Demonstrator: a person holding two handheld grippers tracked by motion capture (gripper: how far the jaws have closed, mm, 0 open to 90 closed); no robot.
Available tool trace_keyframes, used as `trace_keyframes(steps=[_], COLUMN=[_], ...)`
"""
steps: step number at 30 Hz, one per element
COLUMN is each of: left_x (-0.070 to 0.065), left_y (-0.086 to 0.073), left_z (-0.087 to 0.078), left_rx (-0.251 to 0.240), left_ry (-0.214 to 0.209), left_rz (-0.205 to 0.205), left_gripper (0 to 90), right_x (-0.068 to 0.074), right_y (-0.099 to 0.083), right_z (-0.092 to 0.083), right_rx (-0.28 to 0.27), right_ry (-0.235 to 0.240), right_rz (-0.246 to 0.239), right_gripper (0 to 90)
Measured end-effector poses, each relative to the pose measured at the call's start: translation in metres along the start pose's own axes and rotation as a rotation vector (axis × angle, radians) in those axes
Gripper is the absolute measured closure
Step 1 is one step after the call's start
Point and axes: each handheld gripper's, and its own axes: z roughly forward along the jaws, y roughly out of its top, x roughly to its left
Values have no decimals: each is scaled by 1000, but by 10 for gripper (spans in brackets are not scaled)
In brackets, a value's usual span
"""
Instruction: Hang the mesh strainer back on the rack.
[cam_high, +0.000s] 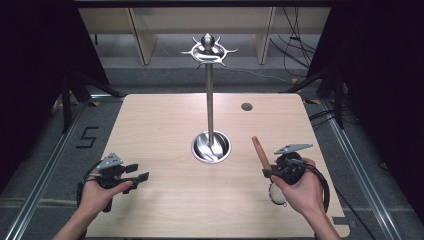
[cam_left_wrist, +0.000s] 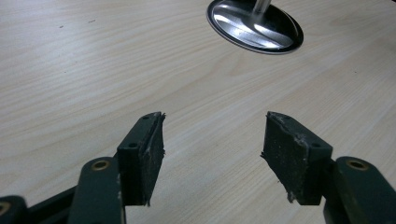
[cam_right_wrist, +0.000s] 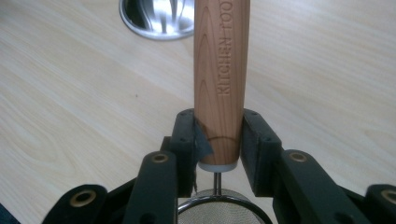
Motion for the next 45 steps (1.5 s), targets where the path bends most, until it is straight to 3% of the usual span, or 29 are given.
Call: trace_keyframes(steps=[1,2,4,6,10,18,19,20,22,23,28,32,38,39,40,41,45], left_x=[0,0,0,0,-1,-1,-1,0,-1,-1,-1,-1,-1,-1,-1,-1,-1], left_y=[0,0,0,0,0,0,0,0,0,0,0,0,0,0,0,0,0], left_z=[0,0,0,0,-1,0,-1,-1,-1,-1,-1,-1,-1,-1,-1,-1,-1], left_rx=[0,0,1,-3,-10,-12,-10,-8,-9,-7,-7,-10,-16,-16,-15,-15,-16], left_ry=[0,1,0,5,2,3,3,4,3,3,3,6,6,6,5,5,4], left_rz=[0,0,-1,1,-6,-7,-6,-2,-2,-2,-1,-5,-5,-7,-6,-6,-5], left_gripper=[373,373,373,373,373,373,373,373,373,373,373,373,373,373,373,373,373], right_x=[0,6,6,2,5,10,14,12,16,13,19,19,23,20,23,21,25], right_y=[0,2,3,8,11,25,28,29,32,33,39,44,49,50,51,52,54], right_z=[0,-3,-4,-9,-13,-18,-19,-16,-20,-19,-24,-27,-29,-26,-28,-29,-28], right_rx=[0,-27,-32,-71,-90,-153,-167,-198,-191,-218,-247,-272,-284,-310,-297,-302,-333], right_ry=[0,-44,-40,-46,-48,-44,-37,-39,-38,-41,-32,-39,-29,-29,-28,-39,-37], right_rz=[0,38,34,-22,-14,-44,-21,-71,-41,-82,-45,-78,-54,-92,-69,-92,-60], right_gripper=[694,694,694,694,694,694,693,693,694,694,694,693,694,694,694,694,694])
